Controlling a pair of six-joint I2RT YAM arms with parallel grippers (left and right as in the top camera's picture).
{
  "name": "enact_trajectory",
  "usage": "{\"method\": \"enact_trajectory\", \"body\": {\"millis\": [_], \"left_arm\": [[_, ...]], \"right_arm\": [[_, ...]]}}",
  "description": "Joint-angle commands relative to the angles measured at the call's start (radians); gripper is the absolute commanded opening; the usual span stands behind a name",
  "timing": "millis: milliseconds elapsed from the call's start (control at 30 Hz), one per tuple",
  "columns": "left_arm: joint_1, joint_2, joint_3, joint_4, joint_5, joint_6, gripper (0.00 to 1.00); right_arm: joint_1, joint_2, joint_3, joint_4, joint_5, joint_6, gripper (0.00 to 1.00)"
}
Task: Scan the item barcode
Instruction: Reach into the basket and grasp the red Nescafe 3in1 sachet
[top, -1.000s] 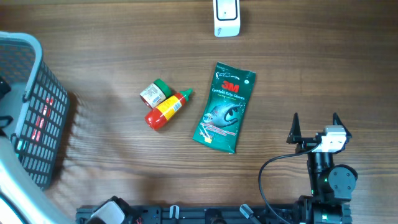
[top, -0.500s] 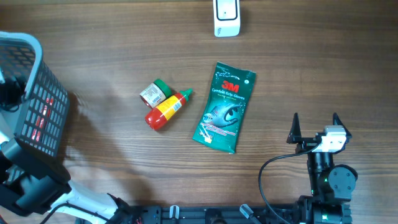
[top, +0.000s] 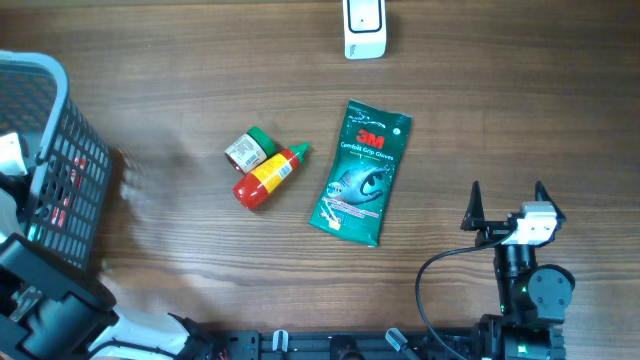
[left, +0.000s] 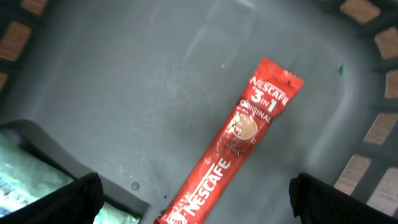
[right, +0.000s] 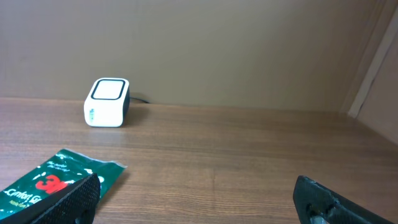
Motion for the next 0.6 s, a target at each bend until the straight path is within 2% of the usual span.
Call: {"method": "enact_trajectory", "body": {"millis": [0, 133, 467, 533, 567], "left_arm": [[0.001, -0.018, -0.063, 0.055, 0.030, 0.150, 1.00], [0.001, -0.011, -0.098, 0.129, 0.041, 0.167, 1.00], [0.001, 0.137, -0.098, 0.178, 0.108, 0.185, 0.96], [0.001, 0.157, -0.099, 0.197, 0.108, 0.186, 0.90], [0.001, 0.163, -0.099, 0.211, 0.108, 0.187, 0.84]], "right_arm": [[-0.002, -0.002, -0.001, 0.003, -0.011, -0.006, 1.00], [-0.002, -0.002, -0.001, 0.003, -0.011, -0.006, 1.00], [-0.002, -0.002, -0.001, 0.003, -0.011, -0.006, 1.00], [-0.002, -0.002, -0.001, 0.003, -0.011, -0.006, 1.00], [-0.002, -0.002, -0.001, 0.003, -0.011, -0.005, 1.00]]}}
